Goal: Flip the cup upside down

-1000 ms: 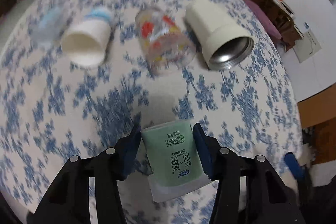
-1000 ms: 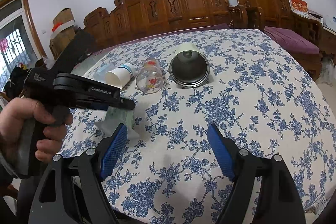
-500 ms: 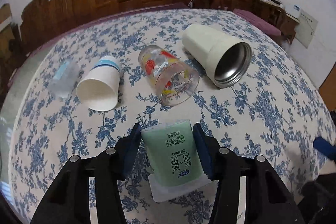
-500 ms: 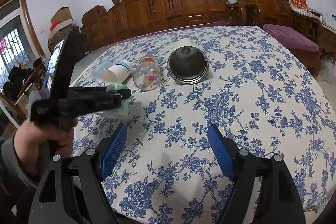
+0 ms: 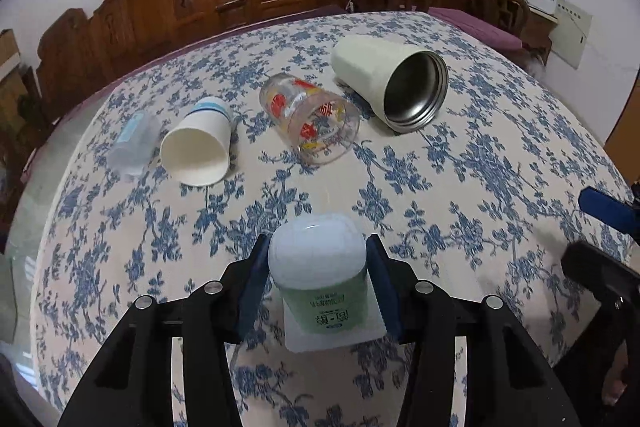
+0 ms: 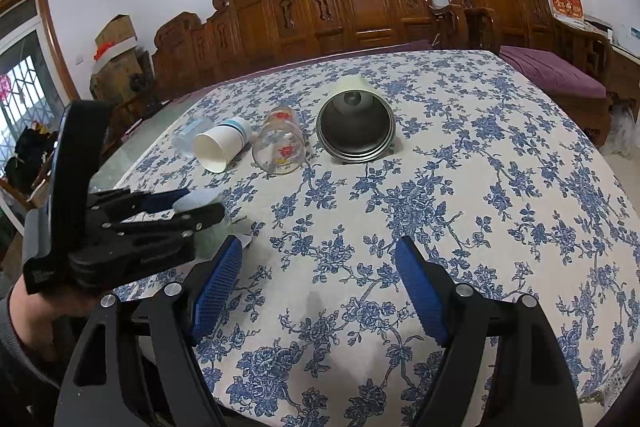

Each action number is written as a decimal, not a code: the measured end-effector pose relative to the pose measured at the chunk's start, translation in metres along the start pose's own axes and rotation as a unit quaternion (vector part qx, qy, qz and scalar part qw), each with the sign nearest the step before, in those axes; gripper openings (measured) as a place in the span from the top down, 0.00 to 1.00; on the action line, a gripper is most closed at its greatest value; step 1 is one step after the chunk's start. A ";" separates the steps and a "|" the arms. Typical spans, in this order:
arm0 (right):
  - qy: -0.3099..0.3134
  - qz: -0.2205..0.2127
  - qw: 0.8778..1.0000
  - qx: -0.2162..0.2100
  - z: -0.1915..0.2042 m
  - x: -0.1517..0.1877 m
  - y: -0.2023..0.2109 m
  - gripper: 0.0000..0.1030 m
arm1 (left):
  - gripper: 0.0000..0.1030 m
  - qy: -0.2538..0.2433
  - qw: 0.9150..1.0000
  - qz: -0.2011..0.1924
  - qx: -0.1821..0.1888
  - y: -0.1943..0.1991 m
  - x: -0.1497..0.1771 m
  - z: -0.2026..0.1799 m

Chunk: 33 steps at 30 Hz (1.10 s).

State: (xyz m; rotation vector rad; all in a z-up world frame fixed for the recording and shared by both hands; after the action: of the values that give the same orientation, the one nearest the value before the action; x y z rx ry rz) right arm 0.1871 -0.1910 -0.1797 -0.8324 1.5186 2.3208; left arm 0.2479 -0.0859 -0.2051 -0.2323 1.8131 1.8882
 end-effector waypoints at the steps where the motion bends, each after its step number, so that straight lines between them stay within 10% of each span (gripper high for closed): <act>1: 0.000 0.000 1.000 0.000 0.000 0.000 0.000 0.21 | 0.55 0.002 1.000 0.000 0.002 0.000 0.002 0.001; 8: 0.000 0.000 1.000 0.002 -0.001 0.000 0.000 0.21 | 0.54 0.015 1.000 0.008 0.021 0.000 0.008 0.002; 24: 0.001 -0.002 1.000 0.004 0.000 0.001 0.001 0.22 | 0.07 0.071 0.996 -0.035 0.042 0.045 0.031 0.033; 33: 0.004 -0.007 1.000 0.006 0.011 -0.001 0.010 0.07 | 0.07 0.085 0.995 -0.059 0.007 0.079 0.048 0.049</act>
State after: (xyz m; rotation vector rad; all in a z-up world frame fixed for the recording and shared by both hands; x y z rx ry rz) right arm 0.1790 -0.1856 -0.1682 -0.8481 1.5242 2.2998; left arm 0.1805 -0.0253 -0.1533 -0.4971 1.8769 1.8218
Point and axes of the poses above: each gripper's, at about its wrist camera, not at the fingertips, and y roughly against the way its jaws point, z to its left, x to its underside, the point moved 3 cm from there along -y, roughly the way its jaws point, and after that the axes turned 11 degrees about z, right-handed, at the moved point
